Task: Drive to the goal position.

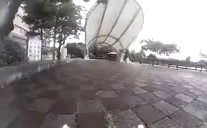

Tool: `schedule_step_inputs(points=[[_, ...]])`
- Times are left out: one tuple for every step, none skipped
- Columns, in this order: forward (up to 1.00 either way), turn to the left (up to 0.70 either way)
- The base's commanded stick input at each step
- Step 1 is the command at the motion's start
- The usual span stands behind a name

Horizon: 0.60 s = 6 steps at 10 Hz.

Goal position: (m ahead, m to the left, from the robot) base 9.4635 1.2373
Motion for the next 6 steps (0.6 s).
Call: schedule_step_inputs(points=[[0.85,-0.03],[0.85,-0.04],[0.85,-0.04],[0.85,-0.02],[0.85,0.00],[0.85,0.01]])
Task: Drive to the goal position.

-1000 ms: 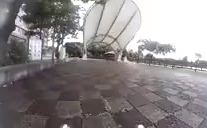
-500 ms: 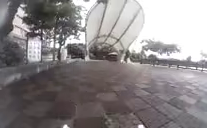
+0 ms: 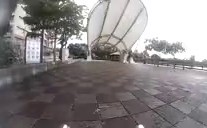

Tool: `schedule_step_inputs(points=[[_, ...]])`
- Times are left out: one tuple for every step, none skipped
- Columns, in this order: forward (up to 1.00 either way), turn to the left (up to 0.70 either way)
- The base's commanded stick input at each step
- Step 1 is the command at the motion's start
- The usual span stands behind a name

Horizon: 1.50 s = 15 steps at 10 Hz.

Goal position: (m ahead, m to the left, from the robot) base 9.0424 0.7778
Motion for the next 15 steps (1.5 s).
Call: schedule_step_inputs(points=[[0.85,0.01],[0.85,0.01],[0.85,0.01],[0.85,0.01],[0.85,0.01],[0.85,0.01],[0.85,0.01],[0.85,0.01],[0.85,0.01],[0.85,0.01],[0.85,0.01],[0.85,0.01],[0.85,0.01],[0.85,0.01],[0.85,0.01]])
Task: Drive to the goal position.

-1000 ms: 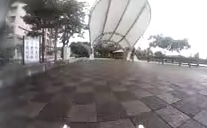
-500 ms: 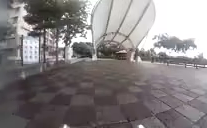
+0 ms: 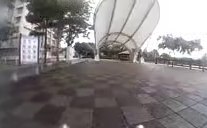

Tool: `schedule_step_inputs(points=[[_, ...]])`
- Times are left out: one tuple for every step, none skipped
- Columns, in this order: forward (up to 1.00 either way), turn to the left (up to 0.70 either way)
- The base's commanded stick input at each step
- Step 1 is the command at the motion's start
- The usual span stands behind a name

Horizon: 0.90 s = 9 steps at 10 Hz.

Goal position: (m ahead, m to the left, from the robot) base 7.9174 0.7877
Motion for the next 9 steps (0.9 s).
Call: schedule_step_inputs(points=[[0.85,0.01],[0.85,0.01],[0.85,0.01],[0.85,0.01],[0.85,0.01],[0.85,0.01],[0.85,0.01],[0.85,0.01],[0.85,0.01]])
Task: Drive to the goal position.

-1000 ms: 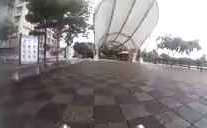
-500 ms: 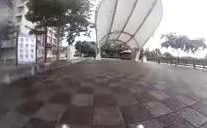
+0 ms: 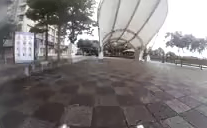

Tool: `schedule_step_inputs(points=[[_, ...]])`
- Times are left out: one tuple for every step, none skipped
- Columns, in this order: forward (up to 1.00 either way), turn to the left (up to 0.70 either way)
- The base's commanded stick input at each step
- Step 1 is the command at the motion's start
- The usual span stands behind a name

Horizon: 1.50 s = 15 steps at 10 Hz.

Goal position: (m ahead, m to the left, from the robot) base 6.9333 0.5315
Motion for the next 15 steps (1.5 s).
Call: schedule_step_inputs(points=[[0.85,0.01],[0.85,-0.03],[0.85,-0.14],[0.85,-0.14],[0.85,-0.14],[0.85,-0.09],[0.85,-0.05],[0.85,-0.18],[0.85,-0.31],[0.85,-0.33],[0.85,-0.33],[0.85,-0.32],[0.85,-0.19],[0.85,0.01],[0.85,0.01]])
